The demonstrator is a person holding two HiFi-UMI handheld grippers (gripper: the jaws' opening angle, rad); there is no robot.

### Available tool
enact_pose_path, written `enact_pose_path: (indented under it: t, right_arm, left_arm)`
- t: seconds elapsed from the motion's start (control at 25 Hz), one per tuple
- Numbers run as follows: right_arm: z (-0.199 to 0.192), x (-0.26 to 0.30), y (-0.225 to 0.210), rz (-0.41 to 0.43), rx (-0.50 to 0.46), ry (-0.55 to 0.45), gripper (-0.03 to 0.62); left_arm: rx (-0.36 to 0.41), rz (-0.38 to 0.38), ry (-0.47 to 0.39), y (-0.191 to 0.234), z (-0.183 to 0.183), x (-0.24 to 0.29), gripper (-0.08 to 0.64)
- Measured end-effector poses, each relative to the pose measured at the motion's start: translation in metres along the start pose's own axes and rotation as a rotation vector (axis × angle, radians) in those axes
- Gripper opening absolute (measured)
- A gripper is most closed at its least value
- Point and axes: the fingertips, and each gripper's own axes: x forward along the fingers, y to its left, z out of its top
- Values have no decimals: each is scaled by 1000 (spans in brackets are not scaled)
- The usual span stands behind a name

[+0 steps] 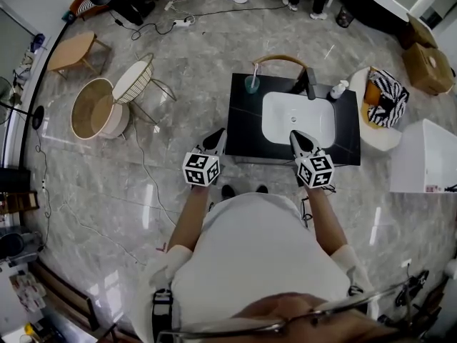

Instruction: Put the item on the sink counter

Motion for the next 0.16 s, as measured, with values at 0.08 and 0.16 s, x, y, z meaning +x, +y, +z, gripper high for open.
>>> enact_pose_path:
  t: [0.08,0.16]
  right_arm:
    - [0,0,0,6,-3,1,6]
    - [0,1,0,13,-6,3,6]
  left_arm:
    - [-1,3,1,-1,0,1,5]
    - [-2,5,1,-1,0,1,5]
